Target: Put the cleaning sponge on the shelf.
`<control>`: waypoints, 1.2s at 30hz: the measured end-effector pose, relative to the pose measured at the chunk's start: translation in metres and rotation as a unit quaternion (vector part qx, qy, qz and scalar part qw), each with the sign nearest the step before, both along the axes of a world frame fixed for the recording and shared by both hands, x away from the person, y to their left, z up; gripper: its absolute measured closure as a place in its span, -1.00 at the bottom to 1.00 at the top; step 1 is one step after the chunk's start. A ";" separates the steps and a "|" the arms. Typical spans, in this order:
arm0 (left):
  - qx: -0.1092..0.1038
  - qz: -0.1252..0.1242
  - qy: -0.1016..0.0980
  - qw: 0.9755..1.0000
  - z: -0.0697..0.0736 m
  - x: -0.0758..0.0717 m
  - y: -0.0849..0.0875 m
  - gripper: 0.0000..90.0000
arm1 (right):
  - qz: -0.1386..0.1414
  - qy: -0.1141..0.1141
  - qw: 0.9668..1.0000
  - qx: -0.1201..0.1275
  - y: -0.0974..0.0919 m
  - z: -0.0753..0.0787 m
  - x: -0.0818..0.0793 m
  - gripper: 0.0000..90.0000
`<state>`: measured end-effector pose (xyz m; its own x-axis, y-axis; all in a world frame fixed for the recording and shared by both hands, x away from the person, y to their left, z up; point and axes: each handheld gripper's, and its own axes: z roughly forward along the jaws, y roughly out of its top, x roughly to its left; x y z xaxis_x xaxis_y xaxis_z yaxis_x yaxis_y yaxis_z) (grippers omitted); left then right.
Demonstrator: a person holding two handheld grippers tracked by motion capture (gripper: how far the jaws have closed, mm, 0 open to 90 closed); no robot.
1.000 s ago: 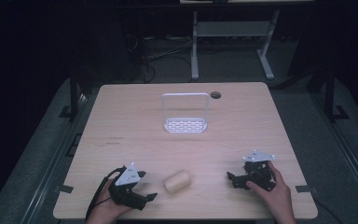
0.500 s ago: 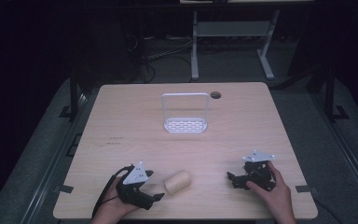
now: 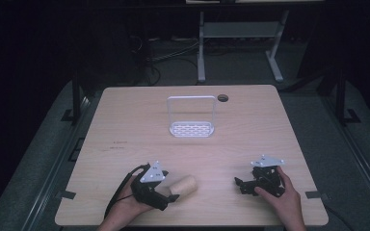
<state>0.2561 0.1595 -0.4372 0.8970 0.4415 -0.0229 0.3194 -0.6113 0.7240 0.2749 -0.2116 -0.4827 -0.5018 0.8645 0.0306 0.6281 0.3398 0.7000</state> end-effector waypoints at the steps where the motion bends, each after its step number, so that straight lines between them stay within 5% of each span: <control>1: 0.000 0.000 0.000 1.000 0.000 0.000 0.000 -0.69 | 0.000 0.000 1.000 0.000 0.000 0.000 0.000 -0.98; 17: 0.041 -0.031 0.027 0.998 -0.001 0.018 -0.034 -0.68 | 0.000 0.000 1.000 0.000 0.000 0.000 0.000 -0.98; 29: 0.051 -0.033 0.052 0.997 -0.008 0.023 -0.050 -0.60 | 0.000 0.000 1.000 0.000 0.000 0.000 0.000 -0.98; 36: 0.077 -0.036 0.047 0.995 -0.009 0.024 -0.054 -0.53 | 0.000 0.000 1.000 0.000 0.000 0.000 0.000 -0.98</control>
<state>0.2797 0.1051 -0.4463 0.9234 0.3810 -0.0458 0.3333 -0.7370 0.5881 0.2749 -0.2116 -0.4827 -0.5019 0.8644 0.0304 0.6280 0.3400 0.7000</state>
